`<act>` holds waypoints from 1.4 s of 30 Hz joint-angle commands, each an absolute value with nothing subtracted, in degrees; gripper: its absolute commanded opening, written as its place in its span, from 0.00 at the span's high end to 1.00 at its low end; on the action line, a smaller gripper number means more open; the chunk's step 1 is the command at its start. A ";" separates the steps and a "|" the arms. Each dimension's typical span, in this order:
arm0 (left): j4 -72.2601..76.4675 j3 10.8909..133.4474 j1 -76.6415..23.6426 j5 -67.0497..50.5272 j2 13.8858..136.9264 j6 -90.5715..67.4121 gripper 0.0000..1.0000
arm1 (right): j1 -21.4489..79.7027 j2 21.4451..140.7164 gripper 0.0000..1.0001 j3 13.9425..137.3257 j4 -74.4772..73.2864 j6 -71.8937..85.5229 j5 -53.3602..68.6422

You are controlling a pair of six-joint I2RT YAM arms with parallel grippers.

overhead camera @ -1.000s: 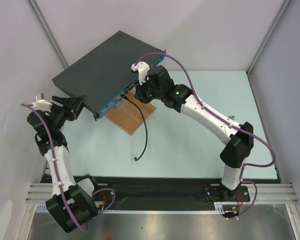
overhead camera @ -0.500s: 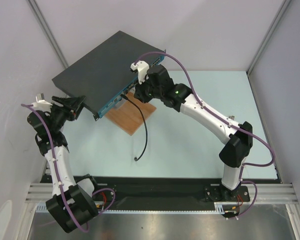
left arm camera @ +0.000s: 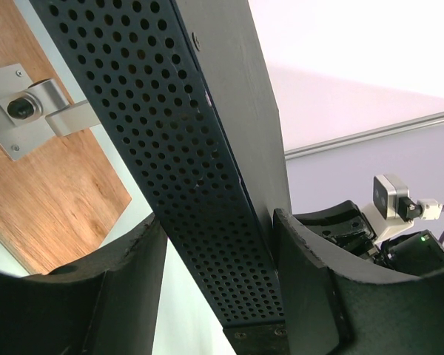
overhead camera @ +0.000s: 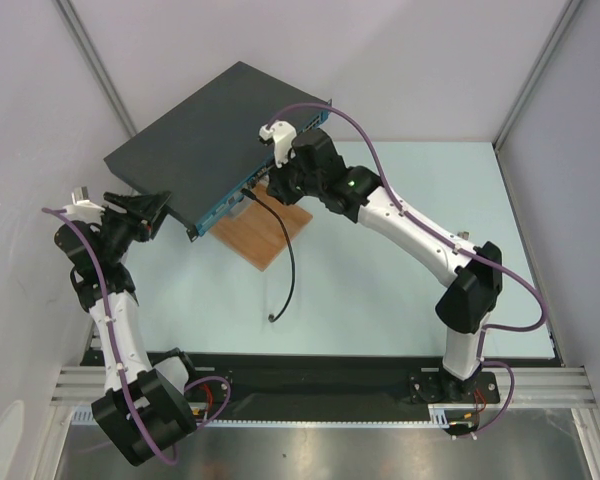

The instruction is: Insert the plug into the switch port

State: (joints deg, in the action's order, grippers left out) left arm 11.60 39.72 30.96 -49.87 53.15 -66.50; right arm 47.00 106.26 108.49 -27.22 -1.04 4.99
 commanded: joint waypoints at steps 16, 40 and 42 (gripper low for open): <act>17.31 40.34 29.71 -49.66 52.47 -64.78 1.00 | 48.69 109.07 1.00 115.05 -25.22 -1.32 2.73; 18.72 40.08 29.62 -49.75 52.91 -65.74 1.00 | 47.99 105.03 1.00 114.96 -25.14 1.23 1.67; 18.81 40.25 29.71 -49.75 53.09 -65.83 1.00 | 47.81 104.94 1.00 114.96 -24.96 1.14 1.67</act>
State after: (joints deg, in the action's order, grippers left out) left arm 11.88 39.70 30.96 -49.69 53.17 -66.63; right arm 48.14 107.85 112.22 -31.03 0.05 1.13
